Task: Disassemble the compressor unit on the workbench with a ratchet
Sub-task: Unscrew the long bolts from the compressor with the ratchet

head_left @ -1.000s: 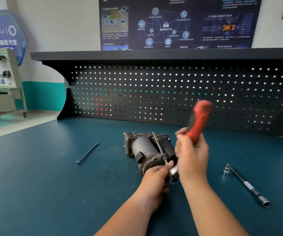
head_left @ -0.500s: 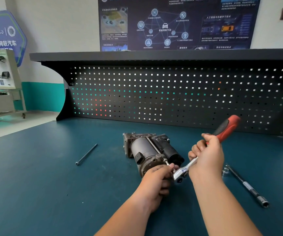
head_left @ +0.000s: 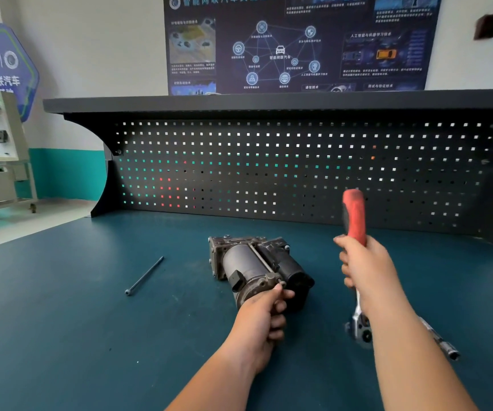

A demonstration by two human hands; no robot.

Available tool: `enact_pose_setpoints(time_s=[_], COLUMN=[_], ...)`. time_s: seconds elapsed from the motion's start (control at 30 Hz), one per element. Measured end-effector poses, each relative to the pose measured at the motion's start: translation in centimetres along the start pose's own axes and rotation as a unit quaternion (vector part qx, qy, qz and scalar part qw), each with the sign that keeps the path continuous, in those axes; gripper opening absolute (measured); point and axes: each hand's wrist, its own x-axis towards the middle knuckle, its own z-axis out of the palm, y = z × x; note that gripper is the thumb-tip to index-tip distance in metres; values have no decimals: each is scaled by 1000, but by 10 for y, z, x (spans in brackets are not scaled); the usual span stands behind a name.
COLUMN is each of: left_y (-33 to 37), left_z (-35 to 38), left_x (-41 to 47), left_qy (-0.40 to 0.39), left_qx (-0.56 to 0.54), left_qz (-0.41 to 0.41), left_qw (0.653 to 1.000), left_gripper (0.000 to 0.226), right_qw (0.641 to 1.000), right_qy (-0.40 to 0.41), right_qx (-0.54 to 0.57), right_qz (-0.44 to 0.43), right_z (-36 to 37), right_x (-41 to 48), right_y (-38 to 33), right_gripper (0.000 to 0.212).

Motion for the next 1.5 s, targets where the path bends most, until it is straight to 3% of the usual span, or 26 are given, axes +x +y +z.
enact_pose_setpoints(time_s=[0.1, 0.23, 0.43, 0.63, 0.7, 0.8, 0.83, 0.93, 1.03, 1.3, 1.4, 1.5], left_y=[-2, -4, -5, -5, -5, -5, -5, -4, -7, -3, -3, 2], left_z=[0, 1, 0, 0, 1, 2, 2, 2, 3, 2, 1, 4], left_x=[1, 2, 2, 1, 2, 3, 4, 4, 5, 6, 2, -9], left_qy=[-12, -20, -17, -10, -8, 2, 5, 17, 23, -39, -34, -39], left_qx=[32, 47, 48, 45, 50, 47, 45, 39, 21, -17, -34, -38], left_qz=[-10, -11, -6, -4, 0, -1, -2, -1, 7, -6, -12, -7], left_qw=[999, 999, 999, 999, 999, 999, 999, 999, 999, 999, 999, 998], left_gripper=[22, 20, 20, 21, 22, 25, 30, 49, 50, 67, 60, 32], right_qw=[978, 945, 889, 805, 828, 927, 942, 926, 907, 940, 936, 931], right_qy=[26, 4, 1, -8, 3, 12, 1, -73, -111, -136, -153, -185], right_qx=[-196, -326, -458, -588, -557, -361, -301, -335, -386, -292, -300, -299], right_qz=[-68, -15, 5, 79, 61, -99, -147, -154, -126, -109, -106, -95], right_z=[-3, -5, -4, 1, 4, 19, 26, 46, 54, 49, 36, 6], right_x=[1, 11, 23, 30, 29, 17, 11, -10, -17, -22, -32, -56], right_y=[6, 26, 61, 76, 74, 59, 51, 33, 33, 32, 25, 22], right_gripper=[38, 57, 32, 32, 31, 19, 19, 37, 32, 22, 19, 22])
